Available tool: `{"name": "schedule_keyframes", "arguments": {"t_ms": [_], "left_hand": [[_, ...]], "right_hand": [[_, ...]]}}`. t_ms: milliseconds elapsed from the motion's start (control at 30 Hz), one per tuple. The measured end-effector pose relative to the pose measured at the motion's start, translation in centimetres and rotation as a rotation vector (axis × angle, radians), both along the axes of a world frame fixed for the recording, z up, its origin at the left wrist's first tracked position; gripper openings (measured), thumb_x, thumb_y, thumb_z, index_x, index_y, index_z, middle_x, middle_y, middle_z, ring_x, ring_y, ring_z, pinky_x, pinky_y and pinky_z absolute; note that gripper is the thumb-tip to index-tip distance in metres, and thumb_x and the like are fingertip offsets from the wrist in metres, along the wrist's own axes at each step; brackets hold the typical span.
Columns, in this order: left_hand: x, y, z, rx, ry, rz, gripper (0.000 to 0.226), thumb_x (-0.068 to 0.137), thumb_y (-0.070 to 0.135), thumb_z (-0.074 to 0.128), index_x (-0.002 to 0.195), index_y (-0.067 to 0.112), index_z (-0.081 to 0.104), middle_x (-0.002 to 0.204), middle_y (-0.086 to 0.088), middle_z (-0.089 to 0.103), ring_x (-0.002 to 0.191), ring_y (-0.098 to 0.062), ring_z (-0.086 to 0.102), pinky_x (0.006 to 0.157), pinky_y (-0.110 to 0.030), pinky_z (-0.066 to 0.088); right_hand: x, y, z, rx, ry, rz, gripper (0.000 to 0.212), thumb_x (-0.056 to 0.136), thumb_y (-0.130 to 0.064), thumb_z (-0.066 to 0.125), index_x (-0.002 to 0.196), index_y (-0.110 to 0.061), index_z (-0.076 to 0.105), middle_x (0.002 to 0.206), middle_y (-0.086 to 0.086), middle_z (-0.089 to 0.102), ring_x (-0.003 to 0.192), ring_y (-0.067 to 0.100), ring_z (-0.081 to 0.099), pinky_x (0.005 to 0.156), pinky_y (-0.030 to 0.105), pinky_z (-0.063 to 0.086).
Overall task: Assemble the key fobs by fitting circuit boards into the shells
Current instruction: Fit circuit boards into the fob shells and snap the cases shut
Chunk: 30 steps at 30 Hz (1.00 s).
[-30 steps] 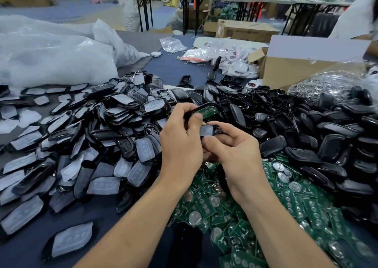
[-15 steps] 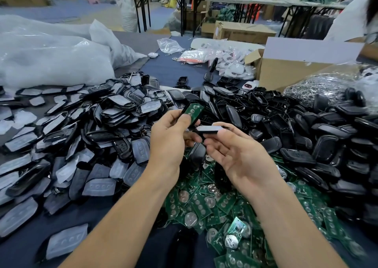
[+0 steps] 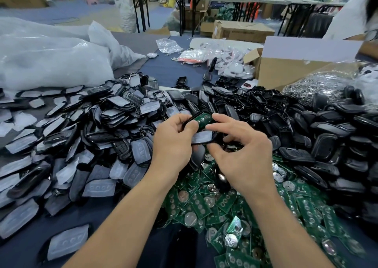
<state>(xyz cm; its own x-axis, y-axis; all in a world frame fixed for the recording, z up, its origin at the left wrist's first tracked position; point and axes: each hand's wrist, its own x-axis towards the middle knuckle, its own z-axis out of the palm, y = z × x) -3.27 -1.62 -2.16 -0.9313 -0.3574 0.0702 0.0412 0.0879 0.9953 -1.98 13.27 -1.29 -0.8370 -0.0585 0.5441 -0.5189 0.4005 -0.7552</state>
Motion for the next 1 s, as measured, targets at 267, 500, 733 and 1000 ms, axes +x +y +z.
{"name": "schedule_keyframes", "arguments": {"t_ms": [267,500,733,1000], "left_hand": [[0.7,0.1,1.1,0.220,0.025,0.046,0.019,0.101,0.008,0.063,0.087,0.015,0.072,0.072,0.002,0.074,0.050,-0.011,0.061,0.045,-0.018,0.045],[0.9,0.5,1.2,0.257,0.031,0.000,0.008,0.101,0.007,0.066,0.101,0.009,0.073,0.075,0.004,0.076,0.063,-0.013,0.072,0.057,-0.020,0.056],[1.0,0.1,1.7,0.343,0.068,-0.082,0.012,0.099,0.002,0.063,0.098,0.006,0.074,0.084,-0.009,0.078,0.063,-0.014,0.069,0.060,-0.024,0.057],[1.3,-0.1,1.5,0.268,0.047,-0.249,0.012,0.077,0.011,0.065,0.088,0.008,0.062,0.075,-0.006,0.073,0.059,-0.016,0.065,0.056,-0.025,0.053]], "right_hand": [[0.1,-0.1,0.4,-0.295,-0.284,-0.043,0.025,0.081,-0.008,0.083,0.079,-0.033,0.084,0.077,-0.011,0.078,0.068,0.002,0.067,0.062,0.025,0.054],[-0.2,-0.6,0.9,-0.989,-0.838,0.082,0.003,0.088,-0.001,0.073,0.089,-0.001,0.075,0.075,0.012,0.074,0.049,0.012,0.056,0.042,0.018,0.041],[-0.2,-0.8,0.7,-0.892,-0.838,0.108,0.002,0.085,-0.002,0.075,0.087,-0.002,0.074,0.074,0.012,0.073,0.051,0.014,0.057,0.045,0.019,0.042],[-0.3,-0.2,0.5,-0.684,-0.721,0.088,0.009,0.086,0.000,0.076,0.081,-0.007,0.080,0.072,0.012,0.073,0.053,0.014,0.055,0.047,0.019,0.042]]}}
